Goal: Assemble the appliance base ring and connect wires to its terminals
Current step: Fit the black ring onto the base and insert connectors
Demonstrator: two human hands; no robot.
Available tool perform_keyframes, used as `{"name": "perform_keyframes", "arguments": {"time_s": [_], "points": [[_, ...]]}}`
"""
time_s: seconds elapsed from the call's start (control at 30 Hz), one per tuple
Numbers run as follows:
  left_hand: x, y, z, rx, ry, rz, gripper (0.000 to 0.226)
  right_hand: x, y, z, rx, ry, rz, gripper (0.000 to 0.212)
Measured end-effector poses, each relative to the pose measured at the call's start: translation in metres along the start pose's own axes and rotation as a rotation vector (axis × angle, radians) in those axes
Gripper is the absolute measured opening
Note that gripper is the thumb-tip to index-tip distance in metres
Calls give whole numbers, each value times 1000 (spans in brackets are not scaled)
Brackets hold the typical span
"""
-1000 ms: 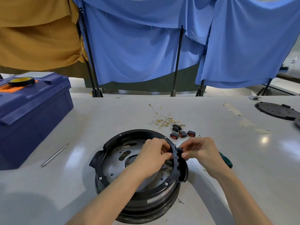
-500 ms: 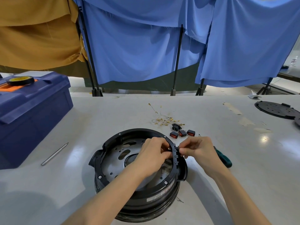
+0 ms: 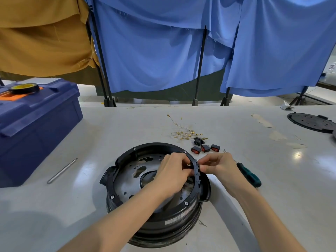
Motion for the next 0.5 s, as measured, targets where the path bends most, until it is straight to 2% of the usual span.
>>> {"name": "perform_keyframes", "arguments": {"time_s": [0.2, 0.5], "points": [[-1, 0, 0, -11, 15, 34, 15, -3, -5, 4, -17, -48, -15, 31], [-2, 2, 1, -2, 1, 39, 14, -9, -3, 5, 22, -67, 25, 8]]}}
Point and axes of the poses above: each hand's wrist, its own z-axis towards the middle knuckle, its own y-axis out of the back of the hand, x = y × z, the point moved 6 cm from there along z, towards the middle knuckle, and after that the axes turned 3 degrees about -z, right-handed, at the moved point
